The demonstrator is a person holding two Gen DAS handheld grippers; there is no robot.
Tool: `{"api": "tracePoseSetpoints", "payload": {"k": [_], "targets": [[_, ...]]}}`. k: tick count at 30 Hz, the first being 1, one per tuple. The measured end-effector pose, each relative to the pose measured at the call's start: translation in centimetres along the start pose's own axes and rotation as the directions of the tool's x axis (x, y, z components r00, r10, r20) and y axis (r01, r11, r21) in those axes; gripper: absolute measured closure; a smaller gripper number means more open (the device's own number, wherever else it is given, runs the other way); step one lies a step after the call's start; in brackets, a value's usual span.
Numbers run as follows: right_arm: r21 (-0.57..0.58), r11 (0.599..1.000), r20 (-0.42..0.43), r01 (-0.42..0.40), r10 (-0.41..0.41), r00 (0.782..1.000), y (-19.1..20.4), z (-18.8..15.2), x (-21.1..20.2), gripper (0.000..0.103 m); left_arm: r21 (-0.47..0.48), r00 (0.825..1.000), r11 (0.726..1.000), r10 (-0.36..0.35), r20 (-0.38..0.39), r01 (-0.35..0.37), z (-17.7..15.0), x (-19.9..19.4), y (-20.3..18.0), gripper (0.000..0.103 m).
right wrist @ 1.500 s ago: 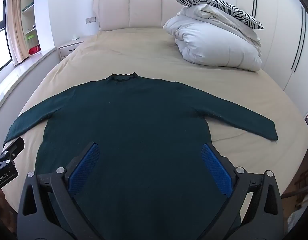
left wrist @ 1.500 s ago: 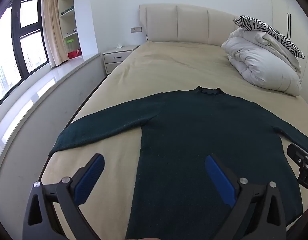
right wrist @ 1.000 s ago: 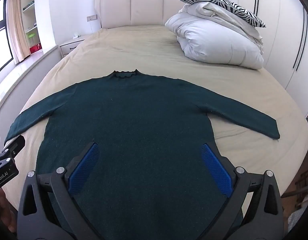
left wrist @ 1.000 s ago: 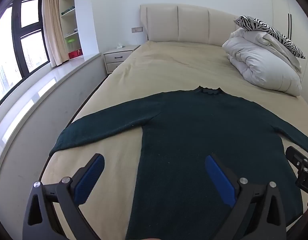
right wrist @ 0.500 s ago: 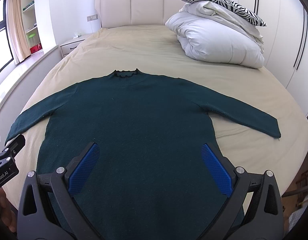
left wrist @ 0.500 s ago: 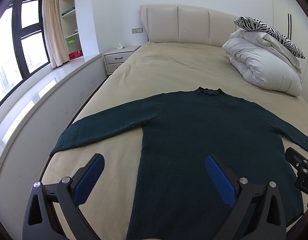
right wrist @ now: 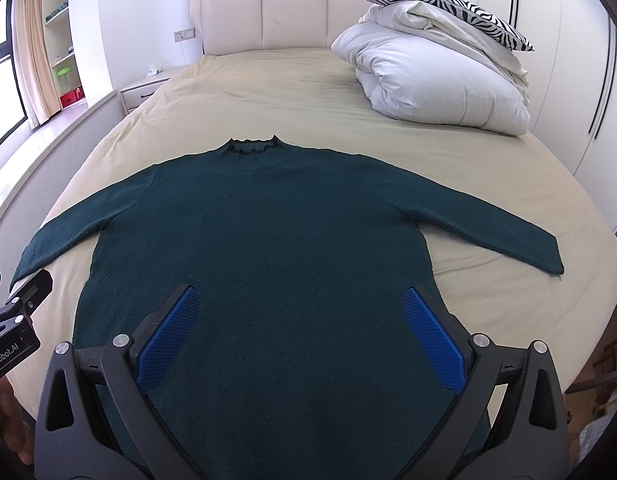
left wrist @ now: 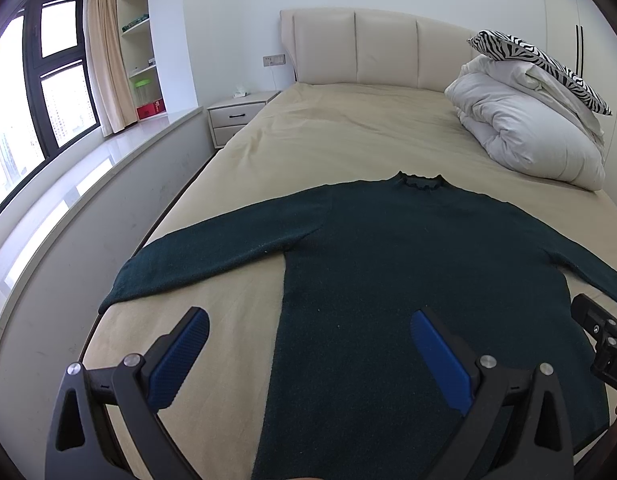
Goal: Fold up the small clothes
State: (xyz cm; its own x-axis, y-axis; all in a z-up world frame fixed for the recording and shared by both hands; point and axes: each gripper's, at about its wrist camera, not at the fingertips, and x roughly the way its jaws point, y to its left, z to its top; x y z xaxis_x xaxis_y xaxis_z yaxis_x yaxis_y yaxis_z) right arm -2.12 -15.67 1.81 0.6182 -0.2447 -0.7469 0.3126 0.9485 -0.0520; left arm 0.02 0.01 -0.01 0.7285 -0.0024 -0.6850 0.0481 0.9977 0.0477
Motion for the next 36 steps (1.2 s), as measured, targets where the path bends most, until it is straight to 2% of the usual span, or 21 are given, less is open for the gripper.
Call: {"api": "tracePoseSetpoints", "payload": {"k": [36], "targets": [[-0.003, 1.000, -0.009, -0.006, 0.006, 1.000, -0.10, 0.41, 0.42, 0.000, 0.001, 1.000, 1.000, 0.001, -0.002, -0.001, -0.25, 0.25, -0.15, 0.000]]}}
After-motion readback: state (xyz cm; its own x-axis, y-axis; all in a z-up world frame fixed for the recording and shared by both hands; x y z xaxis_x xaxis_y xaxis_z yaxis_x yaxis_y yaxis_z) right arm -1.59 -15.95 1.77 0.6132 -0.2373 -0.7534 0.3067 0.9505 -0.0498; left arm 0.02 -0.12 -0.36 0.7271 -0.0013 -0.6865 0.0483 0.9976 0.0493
